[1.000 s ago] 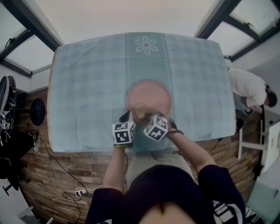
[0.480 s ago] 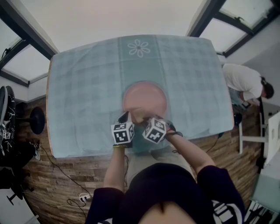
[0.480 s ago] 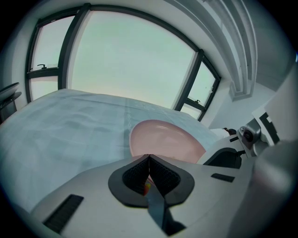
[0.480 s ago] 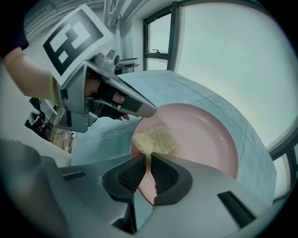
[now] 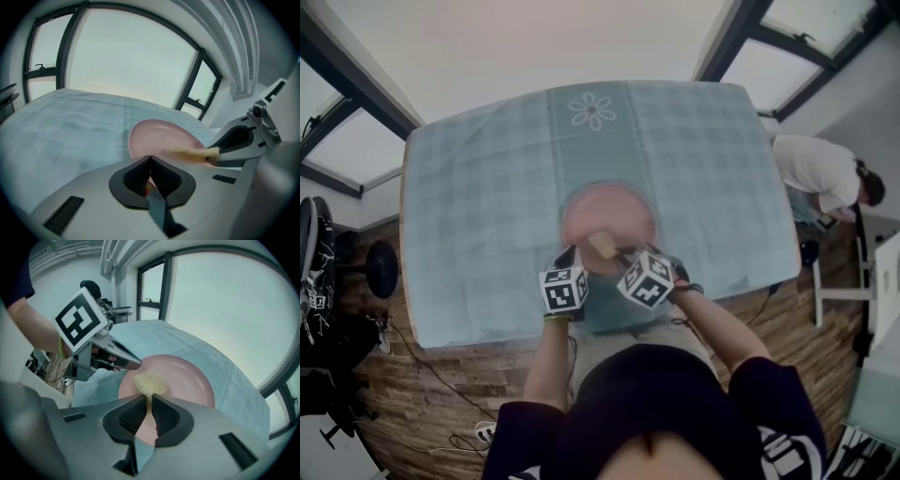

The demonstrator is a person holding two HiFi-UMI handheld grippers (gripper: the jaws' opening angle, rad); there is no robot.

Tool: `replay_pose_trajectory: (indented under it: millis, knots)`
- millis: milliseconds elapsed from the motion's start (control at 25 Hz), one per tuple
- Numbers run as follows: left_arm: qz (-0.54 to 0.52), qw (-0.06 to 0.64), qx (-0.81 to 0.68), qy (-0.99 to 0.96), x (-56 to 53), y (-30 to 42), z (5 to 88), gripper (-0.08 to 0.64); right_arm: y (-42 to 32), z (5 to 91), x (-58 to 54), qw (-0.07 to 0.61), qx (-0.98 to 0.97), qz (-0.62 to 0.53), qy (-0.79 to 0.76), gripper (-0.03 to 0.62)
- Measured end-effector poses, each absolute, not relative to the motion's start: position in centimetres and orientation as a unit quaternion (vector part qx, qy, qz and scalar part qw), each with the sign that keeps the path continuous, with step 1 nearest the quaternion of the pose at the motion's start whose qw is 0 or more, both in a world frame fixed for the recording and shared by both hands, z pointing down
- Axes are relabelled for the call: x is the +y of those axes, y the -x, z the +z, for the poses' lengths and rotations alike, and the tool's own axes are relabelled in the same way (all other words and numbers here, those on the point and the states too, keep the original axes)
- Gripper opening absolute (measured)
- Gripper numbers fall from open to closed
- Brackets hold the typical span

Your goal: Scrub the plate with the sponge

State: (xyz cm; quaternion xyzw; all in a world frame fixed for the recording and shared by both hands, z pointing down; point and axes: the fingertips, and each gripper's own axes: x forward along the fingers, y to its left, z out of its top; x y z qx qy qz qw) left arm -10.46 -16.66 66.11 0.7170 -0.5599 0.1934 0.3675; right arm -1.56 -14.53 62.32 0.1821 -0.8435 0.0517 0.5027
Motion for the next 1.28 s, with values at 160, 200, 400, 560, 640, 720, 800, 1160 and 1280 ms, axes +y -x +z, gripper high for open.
replay_pose_trajectory:
  millis: [160, 200, 400, 560, 640, 720, 800, 1160, 1280]
  knots:
    - [0.192, 0.37, -0.56, -0.716, -16.6, 10.5, 66.0, 0.008, 0.7, 60.8, -17.3, 0.488, -0.845, 0.046, -0.215, 0.044]
    - [0.191, 0.372, -0.56, -0.715, -16.6, 10.6, 66.0, 0.008, 0.4, 60.7, -18.1, 0.489, -0.843, 0.041, -0.222, 0.044]
    - [0.188, 0.376, -0.556, -0.717, -16.8, 10.4, 65.9, 0.008, -0.7, 61.4, -22.2, 0.508, -0.824, 0.008, -0.249, 0.044]
    - [0.186, 0.383, -0.556, -0.714, -16.7, 10.5, 66.0, 0.008, -1.1, 62.5, -24.4, 0.534, -0.806, -0.023, -0.255, 0.044]
    - [0.185, 0.383, -0.557, -0.713, -16.8, 10.5, 65.9, 0.008, -1.2, 63.0, -25.2, 0.543, -0.799, -0.033, -0.256, 0.044]
    - [0.183, 0.383, -0.559, -0.712, -16.9, 10.6, 65.9, 0.008, -1.3, 63.6, -25.7, 0.551, -0.794, -0.04, -0.254, 0.044]
    - [0.181, 0.385, -0.561, -0.71, -16.9, 10.7, 66.0, 0.008, -1.2, 64.3, -25.8, 0.559, -0.79, -0.047, -0.248, 0.044]
    - [0.18, 0.387, -0.563, -0.708, -17.3, 10.9, 65.9, 0.008, -0.6, 66.7, -25.4, 0.593, -0.778, -0.05, -0.203, 0.044]
    - [0.18, 0.386, -0.563, -0.708, -17.4, 10.9, 65.9, 0.008, -0.5, 67.0, -25.0, 0.594, -0.779, -0.037, -0.197, 0.044]
